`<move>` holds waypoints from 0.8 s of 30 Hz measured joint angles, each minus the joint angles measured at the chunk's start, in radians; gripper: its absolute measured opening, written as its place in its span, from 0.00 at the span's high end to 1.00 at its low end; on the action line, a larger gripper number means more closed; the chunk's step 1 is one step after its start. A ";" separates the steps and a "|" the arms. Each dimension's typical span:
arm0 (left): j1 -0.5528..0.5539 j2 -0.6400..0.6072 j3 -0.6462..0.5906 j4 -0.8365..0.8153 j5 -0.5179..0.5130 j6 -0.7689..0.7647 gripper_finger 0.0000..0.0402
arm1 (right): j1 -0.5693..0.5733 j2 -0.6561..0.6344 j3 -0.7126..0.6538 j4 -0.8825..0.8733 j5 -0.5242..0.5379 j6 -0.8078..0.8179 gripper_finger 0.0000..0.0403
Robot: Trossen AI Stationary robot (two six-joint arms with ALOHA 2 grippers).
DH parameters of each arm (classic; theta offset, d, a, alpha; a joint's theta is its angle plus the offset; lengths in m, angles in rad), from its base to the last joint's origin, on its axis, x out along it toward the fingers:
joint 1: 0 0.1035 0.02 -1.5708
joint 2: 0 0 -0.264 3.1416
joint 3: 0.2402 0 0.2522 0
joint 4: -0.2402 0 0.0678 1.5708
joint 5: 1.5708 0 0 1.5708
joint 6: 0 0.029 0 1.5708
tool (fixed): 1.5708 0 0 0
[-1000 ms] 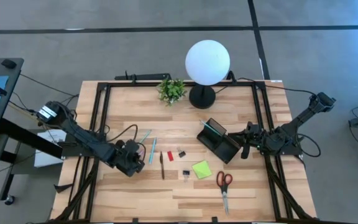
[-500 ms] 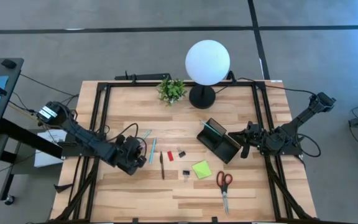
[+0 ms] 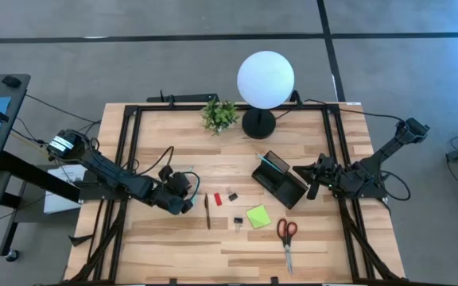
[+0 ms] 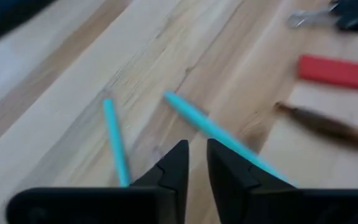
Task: Pick and place office supplies into organizer
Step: Put the violet pen into the desk organizer
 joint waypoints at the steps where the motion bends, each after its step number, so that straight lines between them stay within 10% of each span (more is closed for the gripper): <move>1: 0.000 0.000 0.000 -0.025 -0.002 -0.014 0.83 | 0.000 0.000 0.000 0.000 -0.001 0.000 1.00; 24: -0.119 0.000 -0.001 -0.272 0.018 -0.275 0.49 | 0.000 0.000 0.000 0.000 -0.002 0.001 1.00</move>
